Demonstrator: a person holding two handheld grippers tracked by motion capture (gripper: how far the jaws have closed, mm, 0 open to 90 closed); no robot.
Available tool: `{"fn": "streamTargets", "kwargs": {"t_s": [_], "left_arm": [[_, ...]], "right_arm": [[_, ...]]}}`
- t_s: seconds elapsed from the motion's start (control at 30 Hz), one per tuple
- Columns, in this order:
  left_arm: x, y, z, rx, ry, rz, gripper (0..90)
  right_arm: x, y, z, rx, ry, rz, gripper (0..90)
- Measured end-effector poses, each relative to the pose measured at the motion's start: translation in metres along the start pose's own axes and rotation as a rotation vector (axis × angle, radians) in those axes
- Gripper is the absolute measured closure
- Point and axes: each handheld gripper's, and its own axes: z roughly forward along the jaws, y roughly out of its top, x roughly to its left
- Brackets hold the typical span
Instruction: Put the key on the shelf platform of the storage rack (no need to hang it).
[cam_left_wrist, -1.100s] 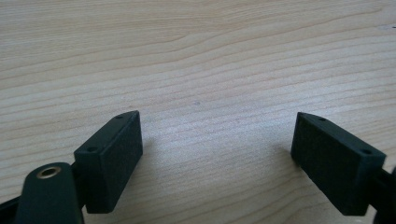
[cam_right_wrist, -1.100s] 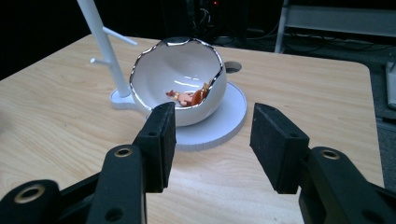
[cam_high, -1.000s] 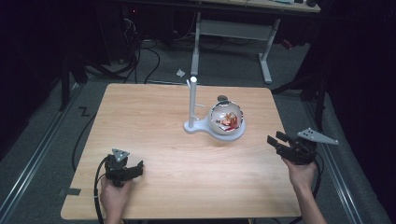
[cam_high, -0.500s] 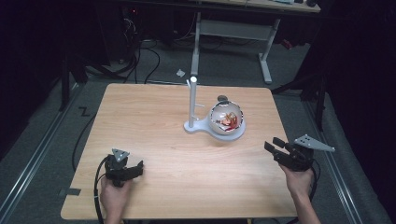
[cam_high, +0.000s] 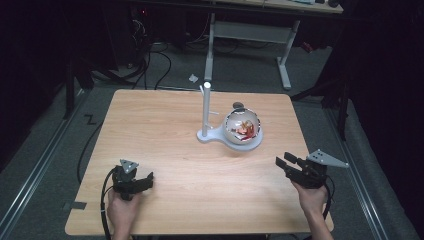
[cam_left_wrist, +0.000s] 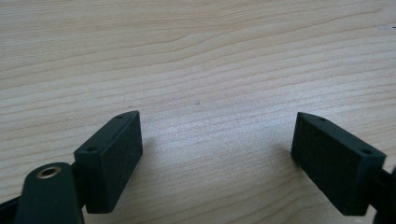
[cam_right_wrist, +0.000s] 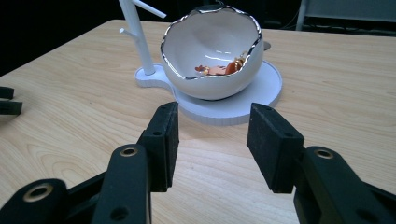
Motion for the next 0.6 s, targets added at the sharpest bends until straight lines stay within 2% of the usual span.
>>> {"fn": "streamTargets", "kwargs": {"t_s": [0.13,0.17,0.47,0.6], "left_arm": [[0.001,0.0,0.0,0.0,-0.004,0.009,16.8],[0.0,0.0,0.0,0.0,0.001,-0.004,16.8],[0.0,0.0,0.0,0.001,0.0,-0.003,16.8],[0.0,0.0,0.0,0.001,0.0,-0.002,16.8]], "right_arm": [[0.005,-0.002,0.005,0.0,0.001,-0.011,54.9],[0.006,-0.002,0.006,0.002,-0.001,-0.017,55.2],[0.01,-0.007,0.015,0.041,0.006,-0.044,56.2],[0.013,-0.011,0.022,0.045,0.021,-0.028,56.1]]}}
